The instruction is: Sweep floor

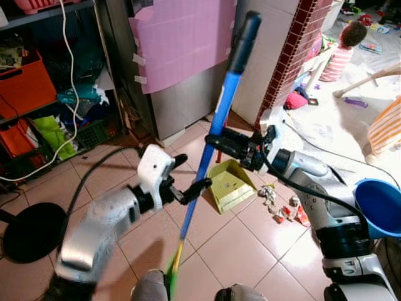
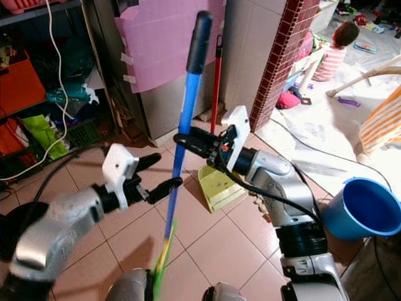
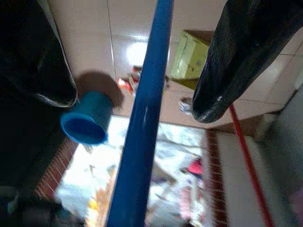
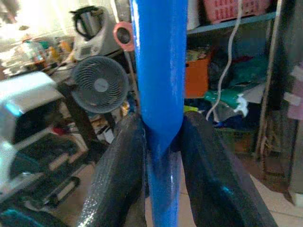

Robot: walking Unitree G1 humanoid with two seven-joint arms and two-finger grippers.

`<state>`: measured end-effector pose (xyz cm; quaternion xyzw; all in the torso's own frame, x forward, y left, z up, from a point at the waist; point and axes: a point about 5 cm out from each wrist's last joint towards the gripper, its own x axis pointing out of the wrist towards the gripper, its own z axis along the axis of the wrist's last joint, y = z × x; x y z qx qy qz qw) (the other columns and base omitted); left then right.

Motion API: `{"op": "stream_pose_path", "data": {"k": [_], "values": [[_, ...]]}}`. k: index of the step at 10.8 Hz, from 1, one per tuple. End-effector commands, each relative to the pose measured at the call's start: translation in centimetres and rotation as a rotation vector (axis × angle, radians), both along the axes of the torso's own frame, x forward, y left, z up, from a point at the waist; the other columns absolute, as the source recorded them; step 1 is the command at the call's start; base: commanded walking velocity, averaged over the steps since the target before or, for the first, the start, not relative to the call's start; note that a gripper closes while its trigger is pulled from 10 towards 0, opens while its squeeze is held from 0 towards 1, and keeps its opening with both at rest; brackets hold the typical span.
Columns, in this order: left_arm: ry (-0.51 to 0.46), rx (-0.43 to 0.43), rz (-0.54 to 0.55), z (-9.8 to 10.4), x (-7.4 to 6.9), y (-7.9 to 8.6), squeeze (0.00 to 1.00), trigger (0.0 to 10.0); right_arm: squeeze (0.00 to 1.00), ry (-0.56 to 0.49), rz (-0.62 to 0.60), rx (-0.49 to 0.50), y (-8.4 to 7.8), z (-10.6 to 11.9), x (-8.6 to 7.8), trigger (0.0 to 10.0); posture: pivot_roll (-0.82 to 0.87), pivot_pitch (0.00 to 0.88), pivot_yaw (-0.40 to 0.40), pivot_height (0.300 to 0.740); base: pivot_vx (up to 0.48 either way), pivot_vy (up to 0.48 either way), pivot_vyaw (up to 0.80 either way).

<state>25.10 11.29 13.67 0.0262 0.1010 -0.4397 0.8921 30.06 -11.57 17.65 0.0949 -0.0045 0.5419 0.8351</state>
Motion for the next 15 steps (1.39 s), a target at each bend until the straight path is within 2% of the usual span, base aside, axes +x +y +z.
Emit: {"op": "stream_pose_path", "data": {"k": [1,3,4,5,6,7,8,12,15], "values": [[0.027,0.027,-0.047,-0.5,-0.1,0.1,0.0,10.0,0.0,-0.035,0.047,0.024,0.2,1.0,-0.5,0.0,0.07,0.12,-0.025,0.74,0.0,0.0,0.0],[0.062,0.038,-0.06,-0.5,0.5,1.0,0.0,10.0,0.0,-0.013,0.088,0.031,0.3,0.9,-0.9,0.0,0.07,0.123,-0.03,0.74,0.0,0.0,0.0],[0.097,0.031,-0.097,-0.9,0.4,1.1,0.0,10.0,0.0,0.005,0.14,0.056,0.4,1.2,-1.4,0.0,0.06,0.125,-0.032,0.74,0.0,0.0,0.0],[0.092,0.029,-0.109,-0.9,0.5,1.0,0.0,10.0,0.0,0.018,0.171,0.071,0.4,1.5,-1.6,0.0,0.06,0.127,-0.033,0.74,0.0,0.0,0.0],[0.095,0.017,-0.122,-0.9,0.6,0.8,0.0,5.8,0.0,0.026,0.193,0.077,0.3,1.7,-1.8,0.0,0.06,0.127,-0.033,0.74,0.0,0.0,0.0],[0.103,0.014,-0.144,-1.0,0.7,0.5,0.0,1.1,0.0,0.036,0.222,0.088,0.3,1.9,-2.0,0.0,0.06,0.127,-0.033,0.74,0.0,0.0,0.0],[0.102,0.013,-0.159,-1.1,0.6,0.3,0.0,0.0,0.0,0.039,0.226,0.09,0.3,2.0,-2.1,0.0,0.05,0.127,-0.033,0.74,0.0,0.0,0.0],[0.137,-0.033,-0.247,-1.5,-0.2,-1.3,0.0,0.0,0.0,0.058,0.247,0.129,0.5,2.5,-2.4,0.0,0.05,0.128,-0.034,0.74,0.0,0.0,0.0],[0.134,-0.03,-0.276,-1.6,-0.2,-1.8,0.0,0.0,0.0,0.074,0.286,0.142,0.7,2.8,-2.8,0.0,0.05,0.126,-0.035,0.74,0.0,0.0,0.0]]}}
